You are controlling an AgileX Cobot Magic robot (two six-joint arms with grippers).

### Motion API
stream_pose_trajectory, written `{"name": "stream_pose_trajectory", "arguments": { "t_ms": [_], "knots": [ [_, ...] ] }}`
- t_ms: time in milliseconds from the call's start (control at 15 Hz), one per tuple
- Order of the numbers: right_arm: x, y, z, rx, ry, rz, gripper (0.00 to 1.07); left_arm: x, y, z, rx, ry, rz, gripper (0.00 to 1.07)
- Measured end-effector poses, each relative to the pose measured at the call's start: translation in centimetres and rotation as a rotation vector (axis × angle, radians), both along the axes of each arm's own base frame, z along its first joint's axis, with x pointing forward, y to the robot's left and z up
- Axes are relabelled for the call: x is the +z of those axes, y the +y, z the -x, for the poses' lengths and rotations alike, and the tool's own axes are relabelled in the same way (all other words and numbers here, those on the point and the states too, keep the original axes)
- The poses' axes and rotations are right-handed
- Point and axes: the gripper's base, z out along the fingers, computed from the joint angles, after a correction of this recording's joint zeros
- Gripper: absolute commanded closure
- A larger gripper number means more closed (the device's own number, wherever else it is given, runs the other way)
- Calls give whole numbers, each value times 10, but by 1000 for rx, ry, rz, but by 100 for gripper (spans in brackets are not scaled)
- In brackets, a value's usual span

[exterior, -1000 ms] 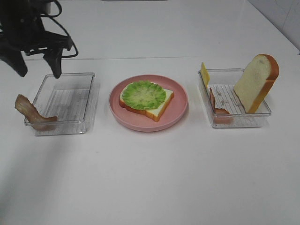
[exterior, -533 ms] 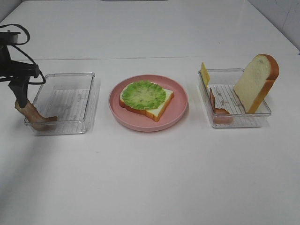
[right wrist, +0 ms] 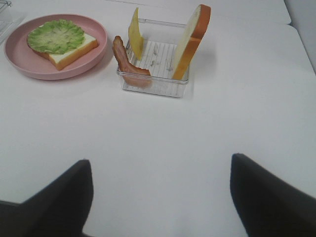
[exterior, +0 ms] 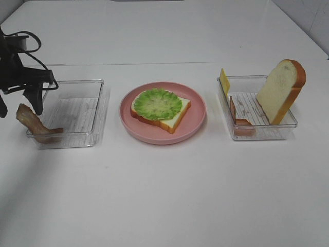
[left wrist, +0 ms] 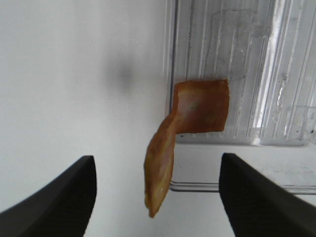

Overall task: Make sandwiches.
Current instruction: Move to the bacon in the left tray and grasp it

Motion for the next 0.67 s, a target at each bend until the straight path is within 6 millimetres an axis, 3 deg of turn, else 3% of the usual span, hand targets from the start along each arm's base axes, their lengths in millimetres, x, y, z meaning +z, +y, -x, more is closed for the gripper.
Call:
{"name": "stream_pose_trajectory", "arguments": {
  "t_ms": [133,200,267,333,400,533,667],
  "knots": [
    [0,0,0,0,0,0,35,-7,0,-1,0,16,-1,43],
    [0,0,0,0,0,0,35,-8,0,-2,0,14,-1,49],
    [0,0,0,0,0,0,35,-9,0,-3,1,2,-1,58],
    [0,0,0,0,0,0,35,-10,0,-4,1,-5,0,76],
    [0,0,0,0,0,0,35,-10,0,-4,1,-5,0,76],
    [0,0,0,0,0,0,35,-10,0,-4,1,-7,0,95],
    [0,0,0,0,0,0,35,-10,0,-4,4,-7,0,107]
  ]
}}
